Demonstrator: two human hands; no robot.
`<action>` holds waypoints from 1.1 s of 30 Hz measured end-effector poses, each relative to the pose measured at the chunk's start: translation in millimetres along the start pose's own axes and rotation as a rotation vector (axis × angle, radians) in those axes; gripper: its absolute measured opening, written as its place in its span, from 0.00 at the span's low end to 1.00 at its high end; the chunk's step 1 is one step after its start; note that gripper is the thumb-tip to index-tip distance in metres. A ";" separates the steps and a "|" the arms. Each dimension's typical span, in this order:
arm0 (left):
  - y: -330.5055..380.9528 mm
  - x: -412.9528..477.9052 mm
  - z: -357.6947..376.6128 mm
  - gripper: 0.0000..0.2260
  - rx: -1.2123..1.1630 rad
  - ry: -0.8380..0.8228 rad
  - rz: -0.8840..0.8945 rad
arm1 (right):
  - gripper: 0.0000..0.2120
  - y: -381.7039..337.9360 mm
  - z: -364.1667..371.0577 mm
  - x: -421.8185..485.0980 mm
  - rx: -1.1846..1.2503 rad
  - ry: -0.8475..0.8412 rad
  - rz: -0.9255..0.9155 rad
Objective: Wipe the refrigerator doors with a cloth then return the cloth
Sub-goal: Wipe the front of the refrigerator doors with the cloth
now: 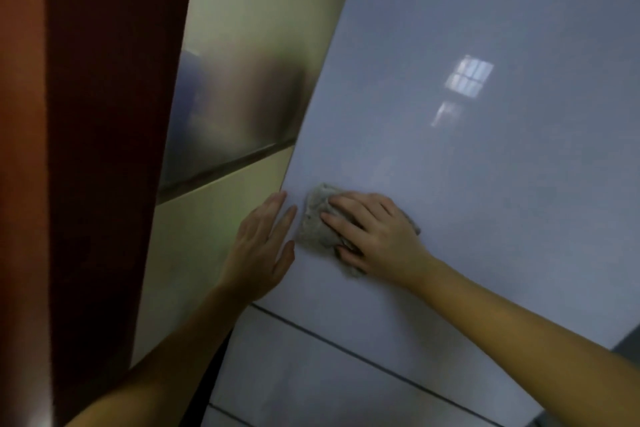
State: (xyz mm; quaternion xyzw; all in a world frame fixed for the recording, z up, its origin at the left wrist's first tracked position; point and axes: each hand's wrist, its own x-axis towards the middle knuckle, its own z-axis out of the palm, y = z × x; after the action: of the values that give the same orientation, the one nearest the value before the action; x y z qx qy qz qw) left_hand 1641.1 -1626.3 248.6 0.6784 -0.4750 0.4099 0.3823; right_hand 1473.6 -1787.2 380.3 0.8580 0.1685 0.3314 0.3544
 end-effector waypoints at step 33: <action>171.1 96.3 11.6 0.24 0.039 0.027 0.099 | 0.25 153.5 -150.5 -217.3 -0.150 0.237 0.424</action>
State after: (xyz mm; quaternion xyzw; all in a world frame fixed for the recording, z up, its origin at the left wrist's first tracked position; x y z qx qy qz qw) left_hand 1499.9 -1712.6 355.0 0.6557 -0.4948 0.4466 0.3546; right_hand 1221.2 -1932.6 472.8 0.8007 0.0002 0.5082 0.3173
